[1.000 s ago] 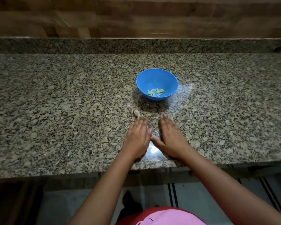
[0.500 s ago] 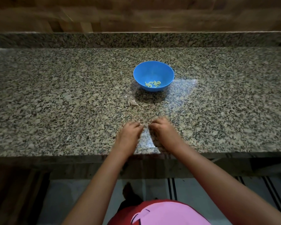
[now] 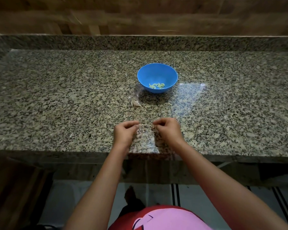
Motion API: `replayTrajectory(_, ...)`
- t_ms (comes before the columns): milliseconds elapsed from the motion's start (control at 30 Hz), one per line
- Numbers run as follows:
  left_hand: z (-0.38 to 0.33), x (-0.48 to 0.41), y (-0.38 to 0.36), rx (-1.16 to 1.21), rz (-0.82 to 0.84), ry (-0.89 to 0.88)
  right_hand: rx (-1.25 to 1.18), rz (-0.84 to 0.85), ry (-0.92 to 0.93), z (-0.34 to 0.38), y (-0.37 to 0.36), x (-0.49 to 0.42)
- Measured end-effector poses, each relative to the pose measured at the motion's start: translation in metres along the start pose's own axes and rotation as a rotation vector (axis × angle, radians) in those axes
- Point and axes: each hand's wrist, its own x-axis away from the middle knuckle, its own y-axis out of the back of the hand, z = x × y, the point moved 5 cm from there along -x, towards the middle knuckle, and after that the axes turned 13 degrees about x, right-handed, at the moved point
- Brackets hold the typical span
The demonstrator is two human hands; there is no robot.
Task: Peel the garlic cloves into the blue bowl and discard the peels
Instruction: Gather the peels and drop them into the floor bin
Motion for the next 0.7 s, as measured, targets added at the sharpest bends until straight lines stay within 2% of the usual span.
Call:
replayTrajectory(100,-0.006,0.010,0.019,0.426,-0.129,0.105,-0.230,0.105,-0.116,0.009,0.001,0.004)
replayTrajectory(300,-0.019,0.038,0.062,0.724,-0.176,0.044,-0.418,0.320,-0.128,0.056,-0.045,0.026)
replayTrajectory(467,-0.016,0.072,0.140,0.881,-0.280,-0.029,-0.506,0.528,-0.119,0.108,-0.119,0.072)
replayTrajectory(700,0.023,0.148,0.333,0.921,-0.551,-0.102,-0.466,0.824,-0.085,0.189,-0.277,0.180)
